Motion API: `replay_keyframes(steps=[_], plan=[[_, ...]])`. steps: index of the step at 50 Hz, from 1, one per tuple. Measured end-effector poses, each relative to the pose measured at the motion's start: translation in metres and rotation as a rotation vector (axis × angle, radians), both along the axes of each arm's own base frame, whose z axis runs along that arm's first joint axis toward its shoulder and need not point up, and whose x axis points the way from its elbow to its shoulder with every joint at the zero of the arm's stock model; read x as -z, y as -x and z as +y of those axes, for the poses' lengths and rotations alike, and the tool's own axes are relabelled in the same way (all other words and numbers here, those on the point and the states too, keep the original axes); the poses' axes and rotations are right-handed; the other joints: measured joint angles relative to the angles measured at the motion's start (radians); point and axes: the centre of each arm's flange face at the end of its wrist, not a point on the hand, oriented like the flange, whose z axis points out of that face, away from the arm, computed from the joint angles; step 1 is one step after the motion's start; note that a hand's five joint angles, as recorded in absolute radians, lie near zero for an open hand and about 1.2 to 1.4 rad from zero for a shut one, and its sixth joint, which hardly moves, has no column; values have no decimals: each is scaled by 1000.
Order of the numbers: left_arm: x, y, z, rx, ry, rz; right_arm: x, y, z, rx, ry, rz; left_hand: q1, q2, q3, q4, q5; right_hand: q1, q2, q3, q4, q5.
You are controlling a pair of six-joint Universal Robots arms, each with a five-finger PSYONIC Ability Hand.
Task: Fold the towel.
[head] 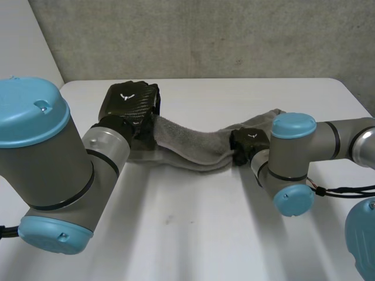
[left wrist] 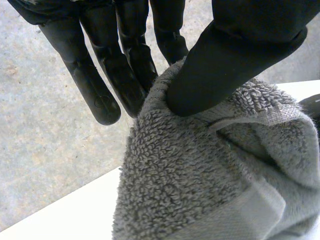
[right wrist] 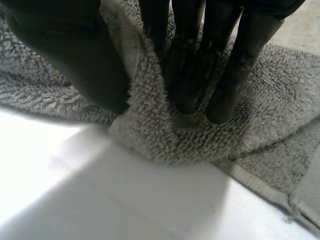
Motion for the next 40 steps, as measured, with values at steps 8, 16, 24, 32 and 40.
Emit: replay_keyframes(steps=[8, 16, 24, 32, 40], plan=[[0, -2, -3, -8, 0, -1, -58, 7, -14, 33, 135, -65, 0, 0, 0, 0, 3, 0, 14, 21, 27, 18], [-8, -15, -19, -63, 22, 5, -177, 44, -8, -37, 384, 41, 0, 0, 0, 0, 4, 0, 17, 21, 28, 24], [-25, -38, -32, -134, 53, -16, -219, 77, 20, -104, 427, 301, 0, 0, 0, 0, 5, 6, 17, 21, 31, 30], [-27, -46, -27, -129, 22, -58, -193, 86, 56, -279, 188, 459, 11, 0, 0, 0, 6, 6, 17, 21, 32, 42], [1, -45, -26, -81, -104, -131, -140, 86, 71, -460, -57, 589, 13, 0, 0, 0, 8, 6, 17, 21, 32, 53]])
